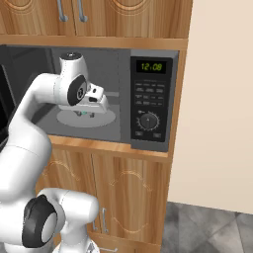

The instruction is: Pick the cup of tea, navigate to the dining table, and place it on the saucer.

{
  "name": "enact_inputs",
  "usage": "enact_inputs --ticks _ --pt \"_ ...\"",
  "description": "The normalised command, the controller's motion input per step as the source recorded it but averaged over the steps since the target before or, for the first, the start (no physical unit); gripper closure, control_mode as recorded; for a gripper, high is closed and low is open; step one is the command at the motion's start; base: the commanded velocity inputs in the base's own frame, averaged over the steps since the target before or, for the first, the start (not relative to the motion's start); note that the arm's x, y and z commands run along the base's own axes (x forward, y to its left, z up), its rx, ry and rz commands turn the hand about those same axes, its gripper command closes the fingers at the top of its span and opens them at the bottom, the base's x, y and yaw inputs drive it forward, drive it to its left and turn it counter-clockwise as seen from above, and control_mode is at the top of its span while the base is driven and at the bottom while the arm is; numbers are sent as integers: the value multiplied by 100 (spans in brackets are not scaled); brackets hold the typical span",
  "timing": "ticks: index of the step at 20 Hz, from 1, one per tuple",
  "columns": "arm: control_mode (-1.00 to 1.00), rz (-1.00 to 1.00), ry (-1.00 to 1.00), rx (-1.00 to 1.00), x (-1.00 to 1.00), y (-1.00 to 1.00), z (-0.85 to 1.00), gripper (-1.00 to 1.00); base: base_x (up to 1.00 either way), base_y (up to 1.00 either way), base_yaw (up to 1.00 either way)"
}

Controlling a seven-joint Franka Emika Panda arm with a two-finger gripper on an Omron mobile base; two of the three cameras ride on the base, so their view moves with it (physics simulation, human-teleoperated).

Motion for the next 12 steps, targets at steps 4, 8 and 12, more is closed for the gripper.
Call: enact_inputs --ticks 4,8,12 --pt "-100 0 1 0 -5 0 -13 -100 0 0 0" --pt "-100 9 -5 1 -41 1 -37 -100 0 0 0" --pt "-100 12 -18 11 -17 2 -11 -100 0 0 0"
